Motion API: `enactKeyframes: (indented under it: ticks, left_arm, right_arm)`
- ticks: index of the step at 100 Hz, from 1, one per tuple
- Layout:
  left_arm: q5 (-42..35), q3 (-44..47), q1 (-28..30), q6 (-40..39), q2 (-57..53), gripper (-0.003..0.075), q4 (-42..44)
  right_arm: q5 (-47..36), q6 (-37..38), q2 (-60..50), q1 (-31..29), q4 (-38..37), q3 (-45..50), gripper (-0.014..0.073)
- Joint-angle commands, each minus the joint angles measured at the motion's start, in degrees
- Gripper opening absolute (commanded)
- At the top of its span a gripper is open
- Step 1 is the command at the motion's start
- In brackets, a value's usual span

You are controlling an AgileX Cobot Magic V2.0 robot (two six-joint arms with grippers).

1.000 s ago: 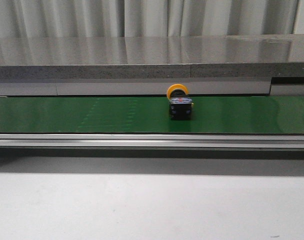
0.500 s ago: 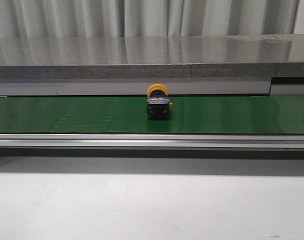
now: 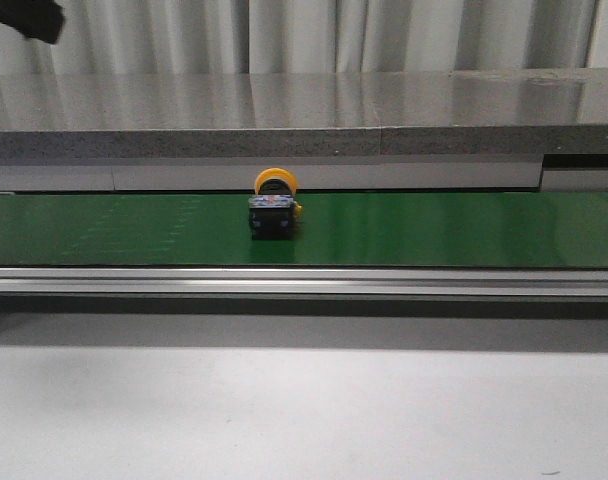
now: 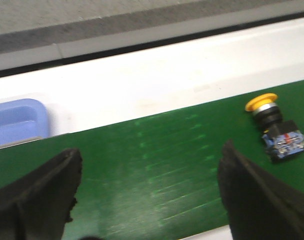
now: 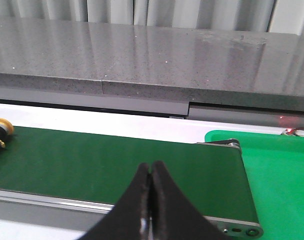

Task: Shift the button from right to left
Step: 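Move the open left gripper down over the button on the belt, then close the left gripper on the button and lift it off the belt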

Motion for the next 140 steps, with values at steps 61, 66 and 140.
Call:
enactKeyframes:
  ticks: [61,66,140]
  left_arm:
    - [19.7,-24.9,-5.3,-21.7,22.5,0.0555,5.4]
    - [20.1,-24.9,-6.0,-23.0,23.0,0.0555,7.3]
    - [22.8,-24.9,-6.8,-26.2,27.0,0.0555,10.4]
  right_arm:
    - [-4.5,-0.1,0.5,0.1,-0.2,-1.4,-0.0067]
    - [-4.5,-0.1,0.5,0.1,-0.2,-1.4,-0.0067]
    - [-4.5,-0.1,0.5,0.1,-0.2,-1.4,-0.0067]
